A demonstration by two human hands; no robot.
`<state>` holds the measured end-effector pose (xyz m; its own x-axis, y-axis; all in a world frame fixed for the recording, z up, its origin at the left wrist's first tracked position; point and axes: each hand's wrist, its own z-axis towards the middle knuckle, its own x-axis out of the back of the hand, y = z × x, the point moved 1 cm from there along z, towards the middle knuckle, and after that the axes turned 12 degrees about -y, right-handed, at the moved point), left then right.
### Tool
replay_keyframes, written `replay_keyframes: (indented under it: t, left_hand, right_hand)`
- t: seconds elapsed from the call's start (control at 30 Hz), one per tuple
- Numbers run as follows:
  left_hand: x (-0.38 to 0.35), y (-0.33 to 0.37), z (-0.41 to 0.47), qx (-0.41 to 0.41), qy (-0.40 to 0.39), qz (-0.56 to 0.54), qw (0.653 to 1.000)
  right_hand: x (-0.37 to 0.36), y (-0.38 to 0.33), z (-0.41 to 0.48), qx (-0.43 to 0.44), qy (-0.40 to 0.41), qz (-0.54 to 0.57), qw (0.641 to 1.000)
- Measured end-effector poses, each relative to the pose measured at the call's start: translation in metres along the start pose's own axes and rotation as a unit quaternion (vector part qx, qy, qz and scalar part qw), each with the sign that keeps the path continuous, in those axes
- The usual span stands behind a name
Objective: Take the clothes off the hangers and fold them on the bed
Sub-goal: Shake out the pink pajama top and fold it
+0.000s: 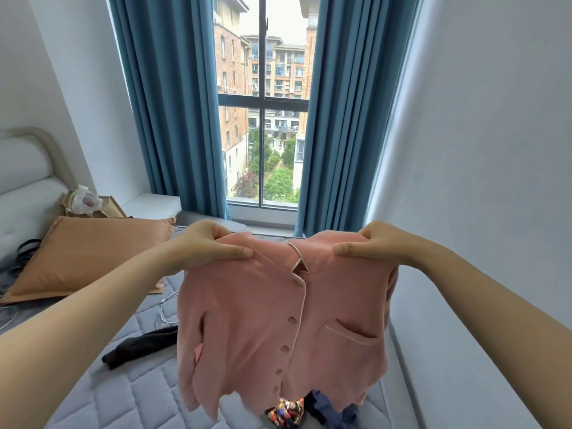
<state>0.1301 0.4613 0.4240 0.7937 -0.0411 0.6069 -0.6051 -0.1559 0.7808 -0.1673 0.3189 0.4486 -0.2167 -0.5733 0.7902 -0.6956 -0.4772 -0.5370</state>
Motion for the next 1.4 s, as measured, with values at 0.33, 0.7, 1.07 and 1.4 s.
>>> replay_keyframes:
  t: [0.33, 0.7, 1.07, 1.4]
  left_hand:
    - [-0.031, -0.016, -0.045, -0.005, 0.041, 0.098, 0.994]
    - [-0.086, -0.027, -0.146, -0.168, 0.292, 0.194, 0.921]
    - [-0.117, -0.070, -0.189, 0.059, 0.289, 0.097, 0.951]
    - [-0.158, -0.048, -0.215, -0.119, 0.398, -0.156, 0.896]
  right_hand:
    - [-0.039, 0.026, -0.035, 0.019, 0.013, 0.002, 1.000]
    - [-0.133, 0.011, -0.133, 0.031, 0.356, -0.057, 0.932]
    - [-0.196, 0.022, -0.183, -0.155, 0.367, -0.075, 0.914]
    - [-0.232, -0.004, -0.186, -0.042, 0.442, 0.432, 0.785]
